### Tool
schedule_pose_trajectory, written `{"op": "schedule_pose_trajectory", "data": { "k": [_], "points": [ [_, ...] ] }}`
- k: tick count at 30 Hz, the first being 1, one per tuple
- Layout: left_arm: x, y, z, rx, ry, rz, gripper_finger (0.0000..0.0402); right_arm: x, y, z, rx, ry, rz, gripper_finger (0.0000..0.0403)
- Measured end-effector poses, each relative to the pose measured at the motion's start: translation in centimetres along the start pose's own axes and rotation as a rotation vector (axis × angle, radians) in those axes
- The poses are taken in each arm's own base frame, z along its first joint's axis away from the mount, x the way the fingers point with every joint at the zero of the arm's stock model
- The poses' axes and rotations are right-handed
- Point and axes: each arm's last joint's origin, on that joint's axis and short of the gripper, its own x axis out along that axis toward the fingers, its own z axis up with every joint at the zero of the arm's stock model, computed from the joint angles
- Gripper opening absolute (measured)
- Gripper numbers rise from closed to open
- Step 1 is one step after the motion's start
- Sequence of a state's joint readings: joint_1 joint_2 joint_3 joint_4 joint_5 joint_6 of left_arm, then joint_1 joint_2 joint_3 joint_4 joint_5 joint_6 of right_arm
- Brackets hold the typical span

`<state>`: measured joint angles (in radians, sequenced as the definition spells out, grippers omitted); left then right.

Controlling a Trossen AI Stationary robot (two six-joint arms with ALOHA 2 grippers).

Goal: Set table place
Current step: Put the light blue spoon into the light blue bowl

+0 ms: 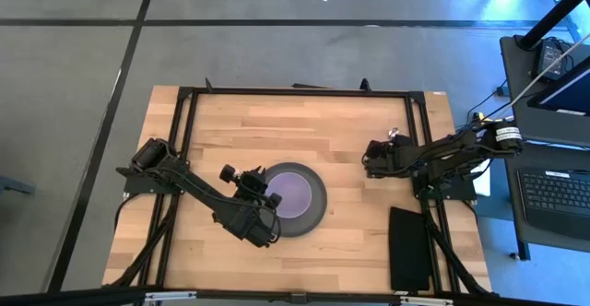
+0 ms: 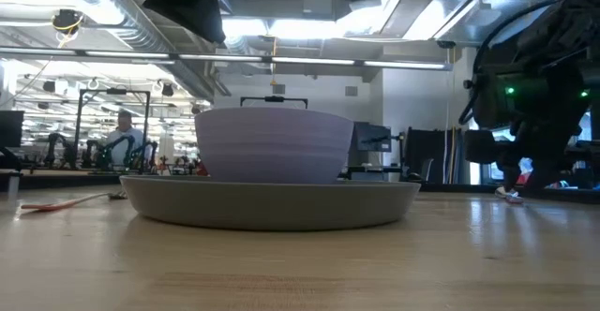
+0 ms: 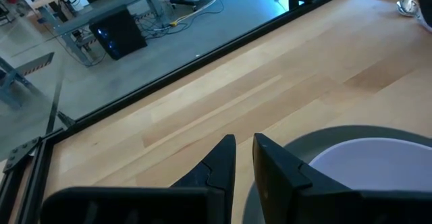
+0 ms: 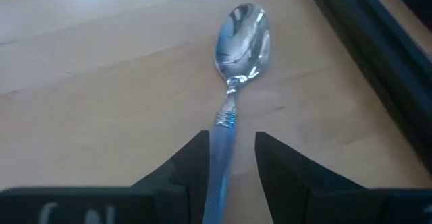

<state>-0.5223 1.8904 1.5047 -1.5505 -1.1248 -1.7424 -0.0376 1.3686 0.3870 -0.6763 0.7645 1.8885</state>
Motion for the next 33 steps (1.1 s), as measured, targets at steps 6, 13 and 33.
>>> {"op": "schedule_pose_trajectory", "data": {
  "k": [6,13,33],
  "points": [
    [0.0,0.0,0.0,0.001,-0.001,0.000,0.0047,0.0,0.2,0.0,0.014,-0.011,0.019,0.0123],
    [0.0,0.0,0.0,0.001,-0.001,0.000,0.0047,0.0,0.3,0.1,0.038,-0.042,0.034,0.0123],
    [0.0,0.0,0.0,0.002,-0.012,-0.002,0.0047,1.8,0.3,-1.5,0.036,-0.102,-0.044,0.0122]
  ]
}}
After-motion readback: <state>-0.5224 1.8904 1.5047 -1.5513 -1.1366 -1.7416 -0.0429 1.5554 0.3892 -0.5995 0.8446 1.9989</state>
